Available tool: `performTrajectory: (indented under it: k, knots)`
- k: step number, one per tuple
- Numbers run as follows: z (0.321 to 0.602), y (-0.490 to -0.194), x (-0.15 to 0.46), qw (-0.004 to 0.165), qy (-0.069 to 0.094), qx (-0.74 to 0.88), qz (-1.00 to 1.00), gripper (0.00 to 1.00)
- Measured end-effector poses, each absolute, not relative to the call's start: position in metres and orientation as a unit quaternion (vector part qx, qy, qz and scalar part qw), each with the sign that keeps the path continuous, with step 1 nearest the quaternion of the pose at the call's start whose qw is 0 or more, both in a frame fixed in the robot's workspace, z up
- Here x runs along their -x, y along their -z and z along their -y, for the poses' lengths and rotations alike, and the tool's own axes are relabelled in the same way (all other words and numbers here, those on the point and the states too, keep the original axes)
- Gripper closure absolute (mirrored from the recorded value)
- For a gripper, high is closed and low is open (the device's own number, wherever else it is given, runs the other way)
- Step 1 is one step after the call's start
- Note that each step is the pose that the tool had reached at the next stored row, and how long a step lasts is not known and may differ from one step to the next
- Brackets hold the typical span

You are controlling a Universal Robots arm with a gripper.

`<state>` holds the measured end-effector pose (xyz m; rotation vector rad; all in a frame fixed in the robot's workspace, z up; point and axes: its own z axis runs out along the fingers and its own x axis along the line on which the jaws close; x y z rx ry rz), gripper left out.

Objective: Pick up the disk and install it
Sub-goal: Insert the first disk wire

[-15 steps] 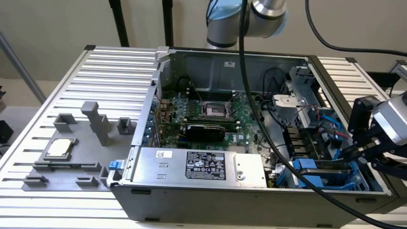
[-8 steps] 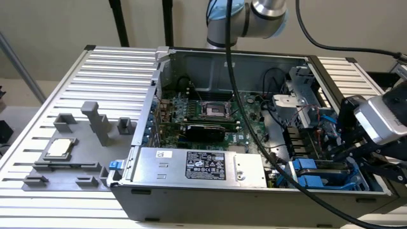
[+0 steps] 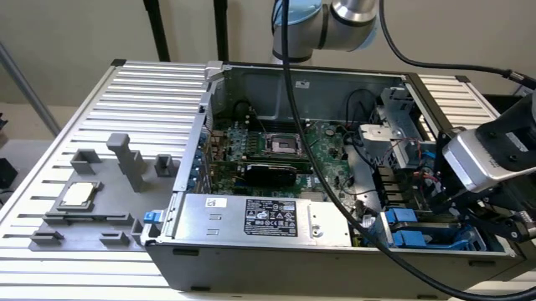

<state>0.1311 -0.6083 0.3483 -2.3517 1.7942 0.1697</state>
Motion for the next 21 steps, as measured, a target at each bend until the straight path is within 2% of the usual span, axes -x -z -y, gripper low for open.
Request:
performTrajectory:
  k: [9, 21]
  knots:
    - [0.6083, -0.3437, -0.1312, 0.092, -0.035, 0.766, -0.635, 0.84]
    - [0.6081, -0.341, -0.1221, 0.096, -0.027, 0.738, -0.667, 0.84]
